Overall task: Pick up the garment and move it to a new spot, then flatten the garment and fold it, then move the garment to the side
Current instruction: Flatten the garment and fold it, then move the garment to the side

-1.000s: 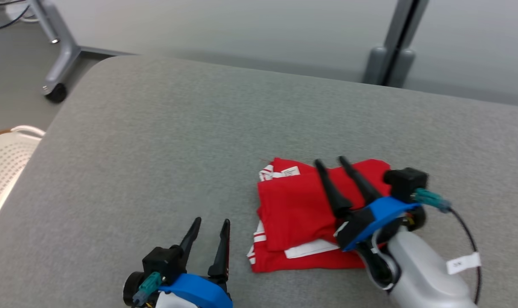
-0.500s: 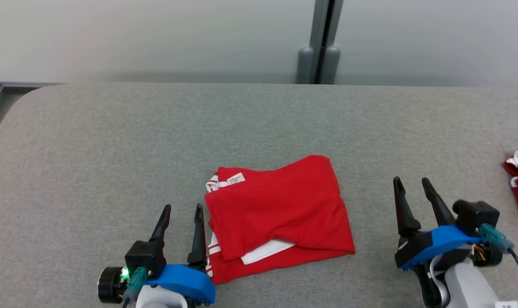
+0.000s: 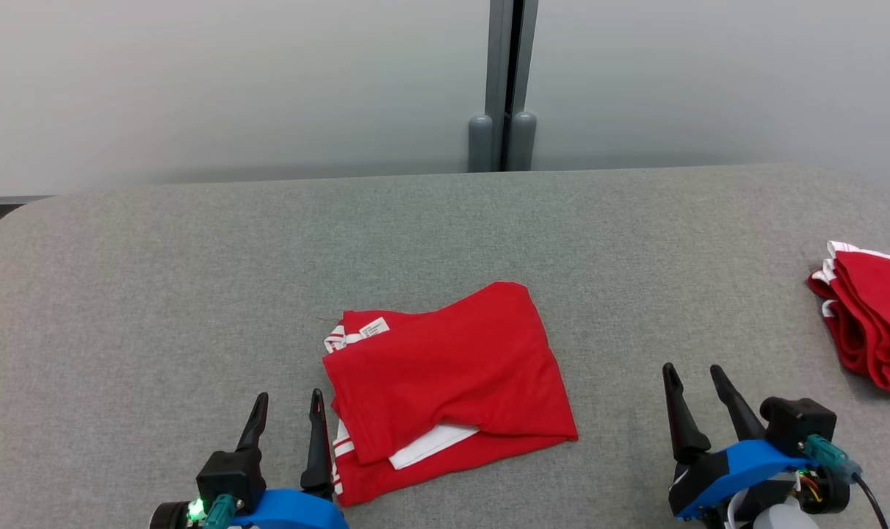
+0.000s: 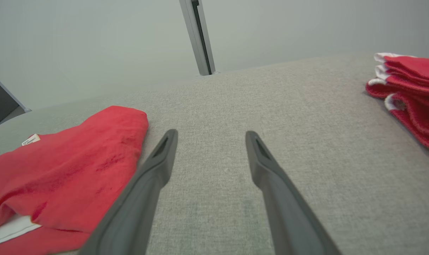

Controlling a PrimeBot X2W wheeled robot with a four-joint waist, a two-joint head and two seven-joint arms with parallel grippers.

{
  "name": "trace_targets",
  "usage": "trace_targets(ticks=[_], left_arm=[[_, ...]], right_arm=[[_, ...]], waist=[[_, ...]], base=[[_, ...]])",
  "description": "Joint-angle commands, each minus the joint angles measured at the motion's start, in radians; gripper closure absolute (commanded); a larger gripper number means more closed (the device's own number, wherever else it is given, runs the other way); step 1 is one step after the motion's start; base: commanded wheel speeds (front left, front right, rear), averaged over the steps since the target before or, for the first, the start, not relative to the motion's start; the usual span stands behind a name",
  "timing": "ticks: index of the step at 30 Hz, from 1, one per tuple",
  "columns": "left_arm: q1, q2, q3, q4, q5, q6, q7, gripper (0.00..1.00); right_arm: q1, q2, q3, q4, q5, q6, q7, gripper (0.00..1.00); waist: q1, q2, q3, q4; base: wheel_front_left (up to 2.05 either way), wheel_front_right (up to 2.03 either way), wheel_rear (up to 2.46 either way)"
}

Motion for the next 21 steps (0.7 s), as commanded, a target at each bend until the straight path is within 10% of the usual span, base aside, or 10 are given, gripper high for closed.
trace_targets(ticks=[1,21], left_arm=[[0.007,0.0,0.009,-0.005,0.005,0.0,-0.004,0.0],[-0.05,0.0,-0.077,-0.009,-0.029,-0.015,-0.004,0.0]], right_arm=[[0.018,0.0,0.005,0.004,0.011,0.0,-0.005,0.0],[-0.144,-0.001,0.129,0.155,0.104,0.0,-0.004,0.0]], waist=[[0.0001,0.0002,0.002,-0.001],[0.0001,0.0002,0.098,0.189]], base=[[0.0,0.0,0.0],[0.0,0.0,0.0]])
